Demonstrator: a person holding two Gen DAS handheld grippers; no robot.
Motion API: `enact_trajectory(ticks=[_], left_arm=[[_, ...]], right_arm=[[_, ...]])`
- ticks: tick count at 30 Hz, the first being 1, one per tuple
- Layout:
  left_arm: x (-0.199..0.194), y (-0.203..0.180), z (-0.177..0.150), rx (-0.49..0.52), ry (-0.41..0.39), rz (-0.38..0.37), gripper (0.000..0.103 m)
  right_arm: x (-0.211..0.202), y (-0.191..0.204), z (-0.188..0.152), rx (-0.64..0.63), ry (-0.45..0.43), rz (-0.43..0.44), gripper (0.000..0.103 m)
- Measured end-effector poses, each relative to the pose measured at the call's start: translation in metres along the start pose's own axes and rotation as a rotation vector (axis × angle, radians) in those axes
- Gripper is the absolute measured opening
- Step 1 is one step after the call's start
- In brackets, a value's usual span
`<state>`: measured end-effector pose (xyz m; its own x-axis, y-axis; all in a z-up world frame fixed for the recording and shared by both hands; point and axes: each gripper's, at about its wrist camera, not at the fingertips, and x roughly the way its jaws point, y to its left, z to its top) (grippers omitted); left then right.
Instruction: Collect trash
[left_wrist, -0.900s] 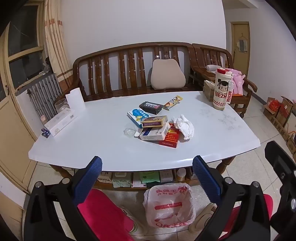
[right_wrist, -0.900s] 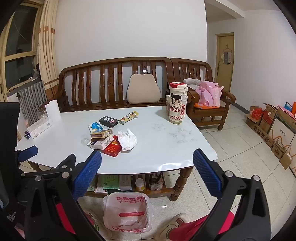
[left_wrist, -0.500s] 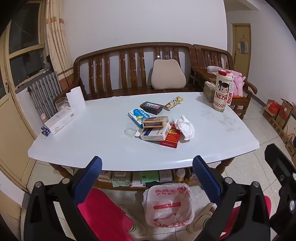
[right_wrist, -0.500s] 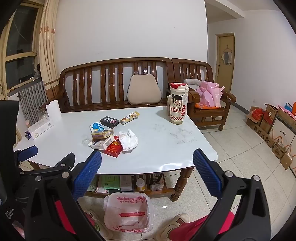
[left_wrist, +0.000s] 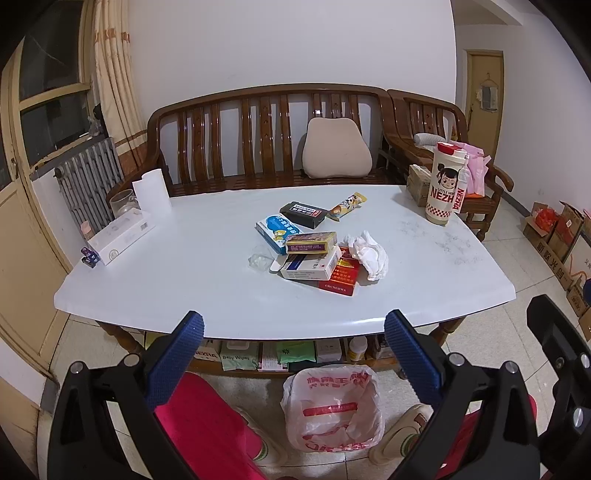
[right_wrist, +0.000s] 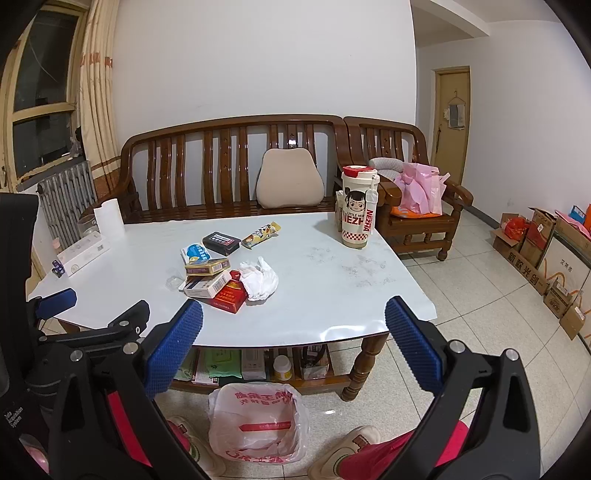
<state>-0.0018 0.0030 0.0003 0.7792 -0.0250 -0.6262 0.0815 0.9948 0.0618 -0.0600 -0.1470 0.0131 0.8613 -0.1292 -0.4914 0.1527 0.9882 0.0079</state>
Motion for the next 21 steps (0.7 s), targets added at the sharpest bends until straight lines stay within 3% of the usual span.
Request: enact_trajectory(ticks=[21], left_arm=[[-0.0037,0.0049,0.0013,-0.009,-0.006,-0.004,0.096]], right_arm=[[-0.0007,0.0016,0.0016,-0.003,-0.003,-0.001,0.097]])
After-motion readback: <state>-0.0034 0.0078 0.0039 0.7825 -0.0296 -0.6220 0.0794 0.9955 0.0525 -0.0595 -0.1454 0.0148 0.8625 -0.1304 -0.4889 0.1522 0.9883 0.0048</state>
